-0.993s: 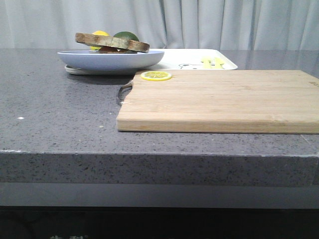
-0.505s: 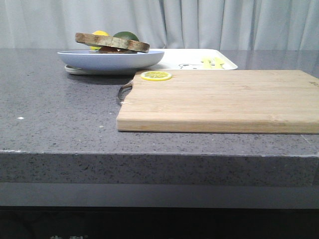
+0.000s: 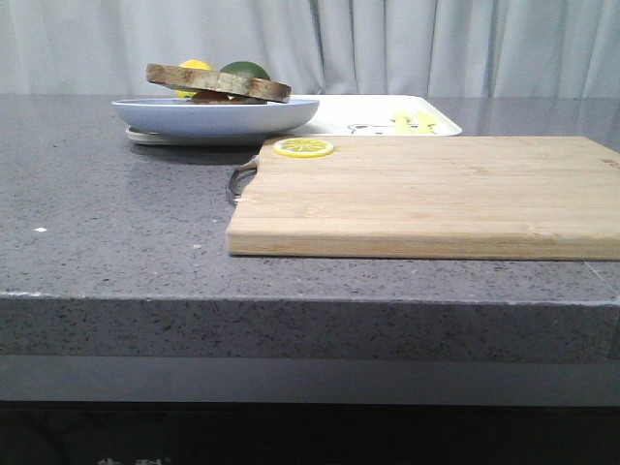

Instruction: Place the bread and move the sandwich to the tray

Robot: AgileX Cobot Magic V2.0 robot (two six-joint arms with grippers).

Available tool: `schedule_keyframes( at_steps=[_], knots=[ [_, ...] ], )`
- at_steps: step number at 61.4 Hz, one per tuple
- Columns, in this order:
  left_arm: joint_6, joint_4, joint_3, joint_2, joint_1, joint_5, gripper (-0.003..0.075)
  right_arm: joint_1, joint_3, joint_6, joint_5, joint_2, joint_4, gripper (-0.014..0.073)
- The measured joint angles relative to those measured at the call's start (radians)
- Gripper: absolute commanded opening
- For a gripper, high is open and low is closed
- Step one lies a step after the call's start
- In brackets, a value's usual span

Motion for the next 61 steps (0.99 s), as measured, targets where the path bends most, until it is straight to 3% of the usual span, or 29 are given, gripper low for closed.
schedule_keyframes(
  at_steps=[8,20,26,39,61],
  knots=[
    [-0.023,0.030,0.035,-0.027,0.021,-0.046,-0.0018,0.000,0.000,0.000,0.002,0.000,0.000,-0.0118],
    [-0.320,0.239,0.198,-0.178,0.053,-0.218,-0.0018,0.000,0.000,0.000,0.002,0.000,0.000,-0.0118],
    [-0.380,0.273,0.300,-0.262,0.091,-0.290,-0.0018,0.000,0.000,0.000,0.002,0.000,0.000,-0.0118],
    [-0.404,0.267,0.518,-0.427,0.202,-0.413,-0.0018,0.000,0.000,0.000,0.002,0.000,0.000,-0.0118],
    [-0.447,0.267,0.708,-0.561,0.217,-0.614,-0.0018,0.000,0.000,0.000,0.002,0.000,0.000,-0.0118]
  ],
)
